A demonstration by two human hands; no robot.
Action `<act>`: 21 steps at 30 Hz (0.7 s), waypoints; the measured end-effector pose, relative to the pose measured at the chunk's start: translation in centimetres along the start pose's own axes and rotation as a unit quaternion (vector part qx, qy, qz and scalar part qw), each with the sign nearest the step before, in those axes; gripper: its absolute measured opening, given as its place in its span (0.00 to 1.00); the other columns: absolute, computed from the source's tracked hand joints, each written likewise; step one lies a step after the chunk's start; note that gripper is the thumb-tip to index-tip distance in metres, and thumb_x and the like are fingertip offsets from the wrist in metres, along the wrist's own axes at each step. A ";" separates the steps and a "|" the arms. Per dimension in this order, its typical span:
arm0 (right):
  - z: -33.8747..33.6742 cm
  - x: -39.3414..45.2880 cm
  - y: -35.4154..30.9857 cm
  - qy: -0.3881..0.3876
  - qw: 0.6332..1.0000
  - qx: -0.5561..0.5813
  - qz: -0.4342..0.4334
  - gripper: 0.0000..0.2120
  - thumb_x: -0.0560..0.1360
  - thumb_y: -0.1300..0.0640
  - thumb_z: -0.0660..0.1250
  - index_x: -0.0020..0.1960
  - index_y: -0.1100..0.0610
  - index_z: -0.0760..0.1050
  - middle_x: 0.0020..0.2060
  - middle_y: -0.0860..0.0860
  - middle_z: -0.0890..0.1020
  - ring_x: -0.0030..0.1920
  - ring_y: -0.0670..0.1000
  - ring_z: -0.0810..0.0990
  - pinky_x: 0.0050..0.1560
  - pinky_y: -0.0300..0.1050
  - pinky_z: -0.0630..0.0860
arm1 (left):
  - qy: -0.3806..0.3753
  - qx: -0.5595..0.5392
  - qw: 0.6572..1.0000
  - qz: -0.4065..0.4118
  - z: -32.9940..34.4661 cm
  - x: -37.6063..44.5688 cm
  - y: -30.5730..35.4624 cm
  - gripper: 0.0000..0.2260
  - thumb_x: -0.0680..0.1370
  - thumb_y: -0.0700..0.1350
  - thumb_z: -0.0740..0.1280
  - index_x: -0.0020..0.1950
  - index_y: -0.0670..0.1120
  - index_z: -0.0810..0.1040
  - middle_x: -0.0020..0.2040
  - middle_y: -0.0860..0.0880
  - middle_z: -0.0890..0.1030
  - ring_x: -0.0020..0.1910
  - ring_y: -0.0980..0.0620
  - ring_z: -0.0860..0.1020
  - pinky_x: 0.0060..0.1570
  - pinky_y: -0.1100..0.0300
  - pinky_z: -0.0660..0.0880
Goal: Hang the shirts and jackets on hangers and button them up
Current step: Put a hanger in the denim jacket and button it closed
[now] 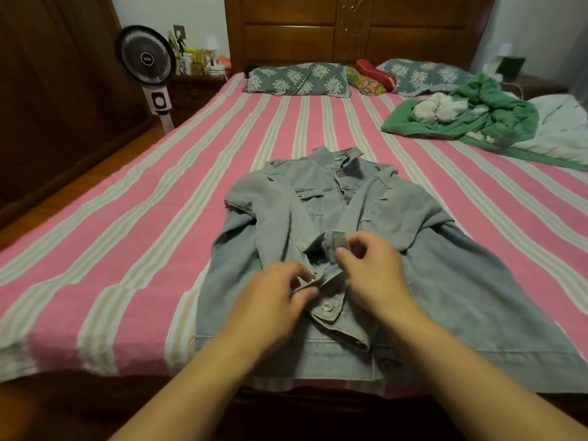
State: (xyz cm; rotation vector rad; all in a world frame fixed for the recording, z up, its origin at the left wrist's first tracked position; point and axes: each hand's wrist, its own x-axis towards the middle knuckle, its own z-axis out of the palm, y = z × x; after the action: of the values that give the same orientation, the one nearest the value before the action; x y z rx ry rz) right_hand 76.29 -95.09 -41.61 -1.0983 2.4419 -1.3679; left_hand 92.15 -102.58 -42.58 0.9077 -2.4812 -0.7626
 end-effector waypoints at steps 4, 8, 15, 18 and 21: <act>-2.2 0.1 -0.4 0.083 0.994 0.070 -0.021 0.09 0.74 0.63 0.69 0.43 0.48 0.79 0.32 0.46 0.80 0.34 0.46 0.77 0.38 0.44 0.71 | 0.110 -0.117 0.987 0.008 -2.0 -0.1 -0.3 0.12 0.74 0.35 0.73 0.49 0.52 0.85 0.41 0.55 0.79 0.40 0.63 0.76 0.41 0.65 0.71; -3.9 -1.2 -0.6 -0.027 0.991 -0.060 -0.112 0.04 0.75 0.58 0.72 0.45 0.50 0.81 0.36 0.42 0.78 0.38 0.44 0.75 0.39 0.40 0.67 | 0.186 0.011 0.969 0.161 -2.7 -1.1 -0.5 0.07 0.76 0.39 0.73 0.52 0.47 0.87 0.43 0.53 0.75 0.40 0.58 0.75 0.39 0.66 0.71; -2.7 -1.7 -1.1 -0.126 0.986 0.068 -0.082 0.03 0.78 0.58 0.70 0.46 0.52 0.80 0.40 0.50 0.83 0.41 0.49 0.80 0.46 0.45 0.76 | 0.138 0.120 0.952 0.246 -0.9 -1.8 -0.4 0.10 0.81 0.48 0.65 0.55 0.48 0.84 0.43 0.49 0.77 0.41 0.48 0.77 0.34 0.52 0.75; -2.3 -1.6 -1.8 -0.214 0.961 0.171 -0.027 0.05 0.79 0.61 0.68 0.49 0.54 0.82 0.43 0.54 0.86 0.48 0.55 0.83 0.54 0.50 0.79 | 0.170 0.043 0.959 0.223 -1.0 -1.9 0.4 0.07 0.78 0.42 0.67 0.52 0.46 0.84 0.44 0.50 0.78 0.42 0.50 0.78 0.38 0.53 0.75; -1.9 -1.8 -1.8 -0.280 0.942 0.185 -0.012 0.07 0.80 0.63 0.67 0.51 0.57 0.83 0.47 0.59 0.85 0.49 0.59 0.84 0.58 0.56 0.78 | 0.186 -0.066 0.972 0.128 -0.6 -2.1 0.6 0.13 0.72 0.32 0.72 0.46 0.49 0.79 0.42 0.56 0.77 0.42 0.58 0.77 0.42 0.66 0.72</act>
State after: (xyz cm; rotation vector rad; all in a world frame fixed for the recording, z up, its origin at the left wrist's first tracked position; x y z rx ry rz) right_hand 77.70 -93.23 -39.50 -1.2107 1.6984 -1.2327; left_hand 93.63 -100.99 -42.08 0.6024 -2.1346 -0.5985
